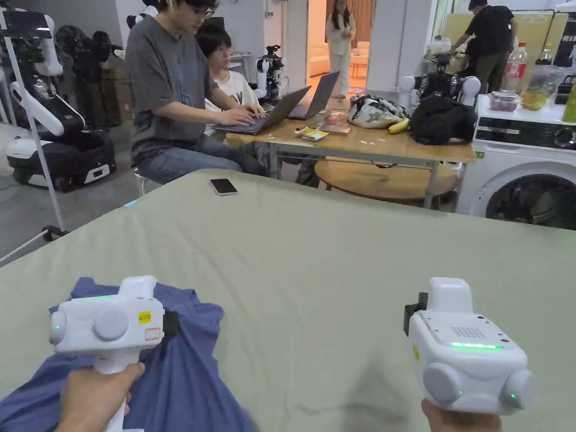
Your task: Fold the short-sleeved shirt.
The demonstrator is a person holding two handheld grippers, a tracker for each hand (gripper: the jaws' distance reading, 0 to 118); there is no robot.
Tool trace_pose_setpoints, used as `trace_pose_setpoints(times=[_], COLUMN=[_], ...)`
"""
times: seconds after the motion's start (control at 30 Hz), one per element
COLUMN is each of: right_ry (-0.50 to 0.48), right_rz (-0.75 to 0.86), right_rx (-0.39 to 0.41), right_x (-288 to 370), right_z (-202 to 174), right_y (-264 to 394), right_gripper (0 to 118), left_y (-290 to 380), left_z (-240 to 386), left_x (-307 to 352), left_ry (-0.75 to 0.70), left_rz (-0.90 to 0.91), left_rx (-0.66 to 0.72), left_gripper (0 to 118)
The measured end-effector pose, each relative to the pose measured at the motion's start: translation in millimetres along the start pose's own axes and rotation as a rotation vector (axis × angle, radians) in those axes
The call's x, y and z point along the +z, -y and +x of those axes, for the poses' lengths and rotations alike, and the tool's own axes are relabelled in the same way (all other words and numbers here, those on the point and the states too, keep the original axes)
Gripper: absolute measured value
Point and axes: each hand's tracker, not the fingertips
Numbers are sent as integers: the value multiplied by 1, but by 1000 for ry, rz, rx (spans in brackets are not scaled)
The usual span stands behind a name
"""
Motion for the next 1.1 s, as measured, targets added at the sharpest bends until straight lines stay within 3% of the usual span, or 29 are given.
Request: trace_pose_setpoints(times=[0.27, 0.57, 0.83, 1.1], right_ry=[68, 214, 395, 518], right_rz=[43, 83, 133, 115], right_rx=[-13, -29, -47, -93], right_x=[14, 55, 114, 155], right_z=[43, 118, 196, 247], right_y=[-12, -18, -14, 7], right_gripper=[0, 0, 0, 0], left_y=[-78, -104, -42, 82], left_z=[95, 278, 444, 496], left_x=[44, 46, 36, 22], left_ry=[173, 464, 760, 929], left_rz=[205, 209, 114, -99], left_rx=[-101, -297, -429, -512], left_gripper=[0, 0, 0, 0])
